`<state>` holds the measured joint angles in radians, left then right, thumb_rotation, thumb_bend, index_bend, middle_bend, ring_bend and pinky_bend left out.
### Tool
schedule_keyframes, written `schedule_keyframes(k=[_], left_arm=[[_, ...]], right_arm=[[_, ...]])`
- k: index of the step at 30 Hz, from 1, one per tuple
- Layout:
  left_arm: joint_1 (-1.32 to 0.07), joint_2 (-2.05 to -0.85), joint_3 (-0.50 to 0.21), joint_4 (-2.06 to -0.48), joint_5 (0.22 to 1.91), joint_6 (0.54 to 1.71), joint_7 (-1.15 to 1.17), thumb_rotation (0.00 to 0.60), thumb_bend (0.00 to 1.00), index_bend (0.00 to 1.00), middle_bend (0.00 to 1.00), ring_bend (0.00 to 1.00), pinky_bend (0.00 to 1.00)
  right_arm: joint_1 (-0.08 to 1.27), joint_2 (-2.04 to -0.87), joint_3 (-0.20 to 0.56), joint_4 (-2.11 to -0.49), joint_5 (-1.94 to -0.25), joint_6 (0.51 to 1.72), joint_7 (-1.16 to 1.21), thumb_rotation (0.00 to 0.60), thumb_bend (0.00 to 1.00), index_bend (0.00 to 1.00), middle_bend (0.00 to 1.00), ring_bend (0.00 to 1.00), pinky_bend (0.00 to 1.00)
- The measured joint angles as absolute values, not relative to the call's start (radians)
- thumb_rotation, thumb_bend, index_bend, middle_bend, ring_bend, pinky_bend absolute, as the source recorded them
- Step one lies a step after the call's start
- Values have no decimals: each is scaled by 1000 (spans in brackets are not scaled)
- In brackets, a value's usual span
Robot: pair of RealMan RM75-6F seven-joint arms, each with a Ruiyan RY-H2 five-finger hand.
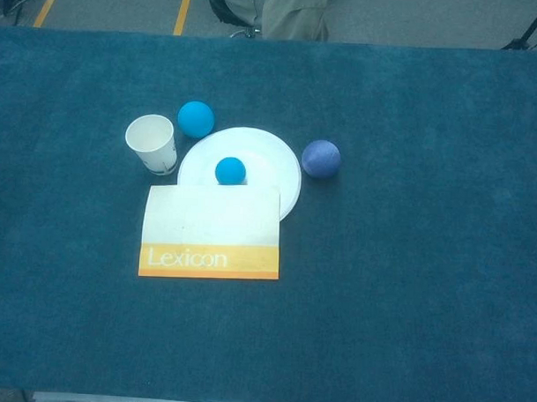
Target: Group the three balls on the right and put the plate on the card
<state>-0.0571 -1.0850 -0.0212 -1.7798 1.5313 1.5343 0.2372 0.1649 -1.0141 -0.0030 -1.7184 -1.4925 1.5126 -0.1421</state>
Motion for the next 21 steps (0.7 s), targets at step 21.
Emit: schedule_keyframes(k=[21], left_arm=[[-37, -1063, -13, -1799, 1553, 1561, 226, 600, 436, 340, 315, 271, 224]], right_arm=[[273, -970, -10, -1776, -1677, 1336, -126, 600, 20, 238, 282, 176, 352]])
